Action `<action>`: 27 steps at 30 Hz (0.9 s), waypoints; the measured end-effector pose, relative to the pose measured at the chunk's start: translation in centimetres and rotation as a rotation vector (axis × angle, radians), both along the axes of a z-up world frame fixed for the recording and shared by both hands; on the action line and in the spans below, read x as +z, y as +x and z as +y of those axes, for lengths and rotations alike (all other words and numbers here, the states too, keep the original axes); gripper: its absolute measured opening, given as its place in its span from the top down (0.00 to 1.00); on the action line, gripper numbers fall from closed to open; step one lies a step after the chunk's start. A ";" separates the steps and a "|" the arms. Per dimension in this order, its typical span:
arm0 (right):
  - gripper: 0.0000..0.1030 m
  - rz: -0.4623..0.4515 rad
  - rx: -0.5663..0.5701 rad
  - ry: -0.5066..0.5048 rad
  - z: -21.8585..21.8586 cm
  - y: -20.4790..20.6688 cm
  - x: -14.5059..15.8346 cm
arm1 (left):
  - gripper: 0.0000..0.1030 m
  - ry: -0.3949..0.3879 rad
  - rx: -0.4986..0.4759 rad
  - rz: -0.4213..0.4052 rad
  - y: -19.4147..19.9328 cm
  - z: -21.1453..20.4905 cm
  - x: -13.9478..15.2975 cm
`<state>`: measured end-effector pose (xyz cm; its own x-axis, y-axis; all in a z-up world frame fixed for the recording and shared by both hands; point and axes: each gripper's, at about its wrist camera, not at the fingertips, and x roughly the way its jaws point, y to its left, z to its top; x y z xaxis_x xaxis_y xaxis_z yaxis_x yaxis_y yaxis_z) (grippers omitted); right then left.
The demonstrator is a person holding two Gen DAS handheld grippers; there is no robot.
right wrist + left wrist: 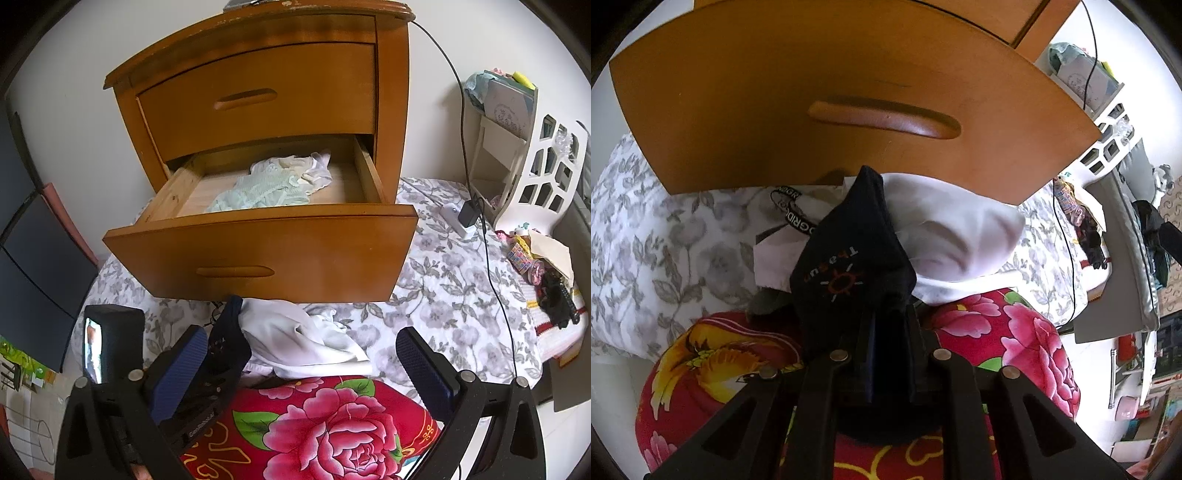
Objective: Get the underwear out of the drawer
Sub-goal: 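Lower the navy sock onto the bedsheet beside the white shirt and open the left gripper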
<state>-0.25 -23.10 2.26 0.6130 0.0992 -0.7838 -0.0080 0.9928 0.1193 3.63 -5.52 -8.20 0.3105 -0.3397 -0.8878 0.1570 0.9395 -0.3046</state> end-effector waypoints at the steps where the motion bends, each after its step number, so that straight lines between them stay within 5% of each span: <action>1: 0.00 0.000 0.000 -0.001 0.0 0.0 0.0 | 0.84 -0.007 0.007 0.004 0.0 0.1 -0.1; 7: 0.00 0.000 0.008 -0.007 0.2 0.0 -0.1 | 0.84 -0.011 0.008 0.011 0.1 0.2 -0.3; 12: 0.00 0.001 0.007 -0.006 0.2 0.0 0.0 | 0.72 -0.010 0.021 0.005 -0.3 0.4 0.4; 27: 0.00 -0.016 -0.007 0.002 -0.1 -0.2 0.4 | 0.62 -0.020 0.063 -0.114 -1.7 2.6 7.2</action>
<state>-0.42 -23.18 2.69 0.6263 0.0965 -0.7736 -0.0034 0.9926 0.1211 1.94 -2.93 -0.99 0.4308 -0.3337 -0.8385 0.1323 0.9424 -0.3071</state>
